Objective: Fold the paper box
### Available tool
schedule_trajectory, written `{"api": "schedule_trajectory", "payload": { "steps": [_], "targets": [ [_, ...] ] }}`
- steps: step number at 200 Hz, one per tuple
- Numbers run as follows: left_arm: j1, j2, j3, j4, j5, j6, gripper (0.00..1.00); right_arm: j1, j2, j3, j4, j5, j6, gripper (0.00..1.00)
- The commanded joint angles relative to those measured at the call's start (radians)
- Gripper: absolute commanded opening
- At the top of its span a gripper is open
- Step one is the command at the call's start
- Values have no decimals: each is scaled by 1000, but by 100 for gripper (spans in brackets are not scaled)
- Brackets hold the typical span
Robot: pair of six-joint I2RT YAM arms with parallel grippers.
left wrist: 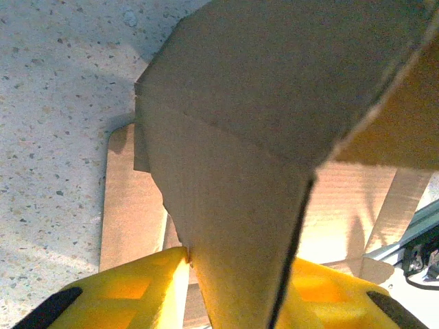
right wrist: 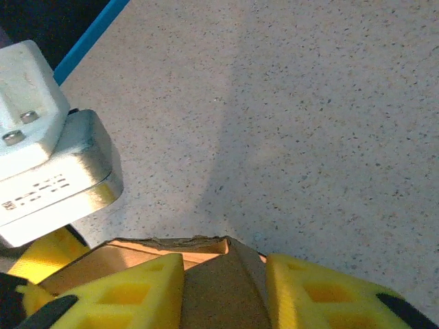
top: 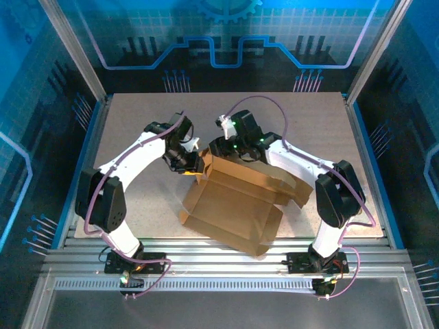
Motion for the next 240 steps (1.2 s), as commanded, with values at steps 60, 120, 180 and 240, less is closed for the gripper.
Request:
{"api": "schedule_trajectory", "payload": {
  "steps": [60,120,180,240],
  "targets": [
    [-10,-39,-38,23,56,12,30,22,14,-10,-14,85,-73,52],
    [-10,-56,-41,37,97,9,30,18,33,-17,-12,47,-92,53],
    [40,-112,-29,53,163,-7,40,15,28,-37,-12,34,-105,53],
    [161,-274,-100,122,212,0,55,7,25,-57,4,15,-97,51]
  ]
}}
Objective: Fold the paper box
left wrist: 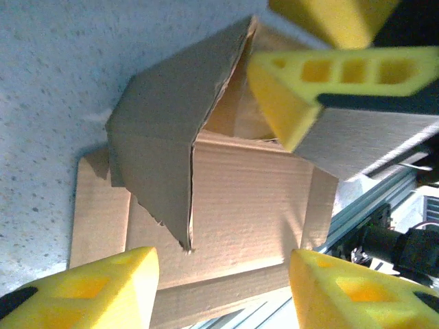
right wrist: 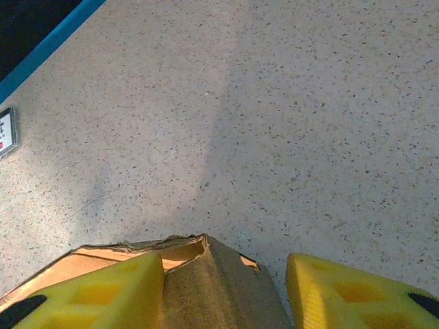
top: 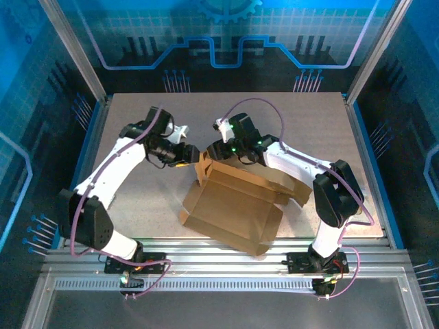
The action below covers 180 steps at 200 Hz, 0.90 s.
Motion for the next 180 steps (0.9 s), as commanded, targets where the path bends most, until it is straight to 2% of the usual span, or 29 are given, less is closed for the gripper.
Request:
{"api": "schedule_trajectory", "payload": {
  "steps": [1,29,59,83,135,170,180],
  "targets": [
    [42,-76,-55,44,41,4,55,-8,16,-33,-26,-17,-12,51],
    [75,-112,-141,125,5,-1,59,-18,11,-38,-20,-49,2,50],
    [74,-93,-190,183,-16,58,67,-39,7,-41,-10,-94,29,49],
    [73,-68,-192,182,-102,77,66,-66,8,-53,20,-146,65,49],
    [69,10,-228,264,-215,-2,60,-83,8,-53,34,-190,83,48],
    [70,-92,-286,421,-125,-21,59,-83,12,-60,38,-187,84,47],
    [72,-127,-288,438,-135,-23,59,-83,11,-64,41,-186,84,47]
  ]
}}
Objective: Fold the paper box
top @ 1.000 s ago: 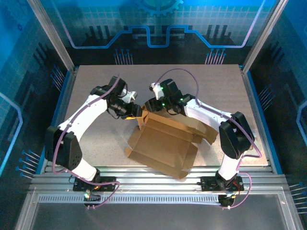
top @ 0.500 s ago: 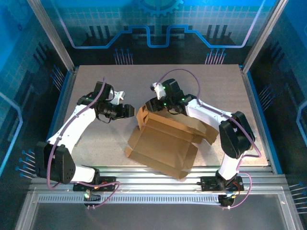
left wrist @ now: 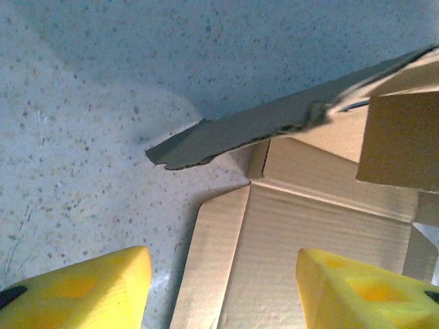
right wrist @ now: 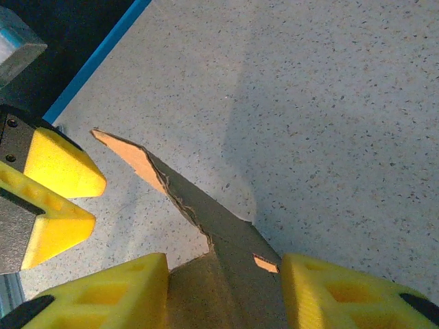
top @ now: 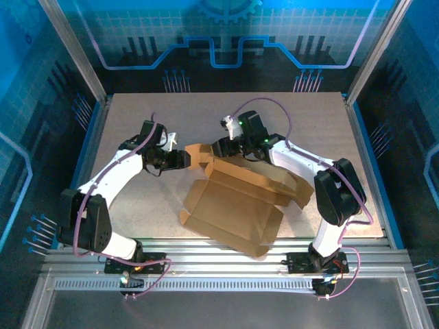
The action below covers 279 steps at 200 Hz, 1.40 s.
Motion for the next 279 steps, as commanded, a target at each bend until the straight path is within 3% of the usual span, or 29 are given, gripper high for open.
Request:
{"api": "schedule_trajectory", "payload": {
  "steps": [1,25,59,110,201,253,279],
  "targets": [
    [3,-105,-17,113,25,-23,59,-6,12,-25,-20,-11,4,47],
    [27,-136,8,112,-46,-7,61,-7,13,-31,-14,-11,6,47],
    [74,-59,76,104,94,20,64,-6,11,-31,-17,-8,3,47],
    [73,28,134,91,109,147,64,-6,10,-31,-16,-11,5,46],
    [-19,215,337,-112,87,364,63,-6,17,-25,-12,-8,5,45],
    [-43,257,375,-197,26,402,43,-7,17,-23,-14,-6,6,45],
    [-60,245,379,-230,5,403,25,-6,22,-25,-14,-5,8,45]
  ]
}}
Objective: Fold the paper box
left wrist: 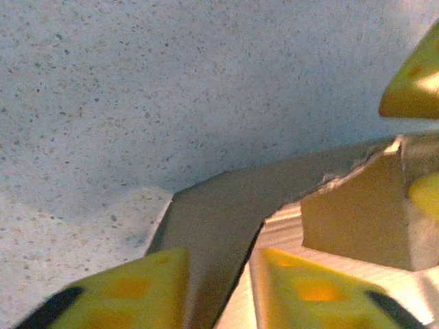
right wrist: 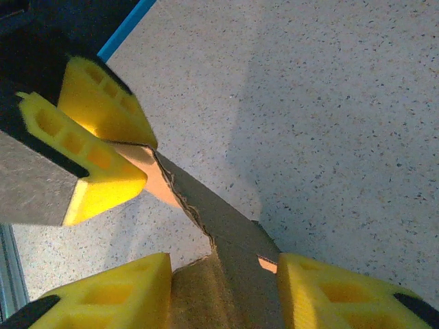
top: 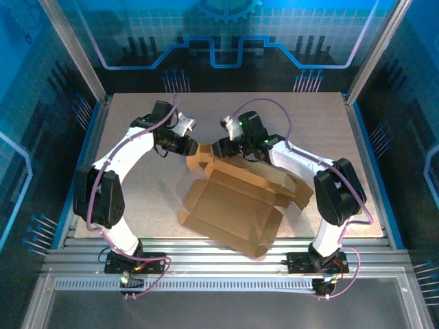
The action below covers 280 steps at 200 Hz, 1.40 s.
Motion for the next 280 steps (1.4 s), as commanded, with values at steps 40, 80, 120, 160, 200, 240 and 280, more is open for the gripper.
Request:
{"api": "schedule_trajectory", "payload": {
  "steps": [40,80,120,160,200,240,280],
  "targets": [
    [-61,-42,22,-106,-54,0,10,-10,13,-38,4,19,40,44],
    [-94,-69,-13,-122,-38,-60,7,-13,-19,-99,99,7,88,47],
    [-118,-108,-67,-115,-31,-130,5,-16,-52,-164,201,7,131,51],
    [-129,-113,-83,-121,-23,-175,3,-22,-74,-225,331,-42,177,53],
    [-158,-108,-97,-111,-36,-212,2,-20,-69,-234,391,-41,218,55],
    [-187,-122,-119,-95,-37,-254,2,-14,-53,-230,394,-6,221,59],
    [-212,-149,-131,-95,-38,-265,2,-5,-27,-213,391,5,210,65]
  ]
}}
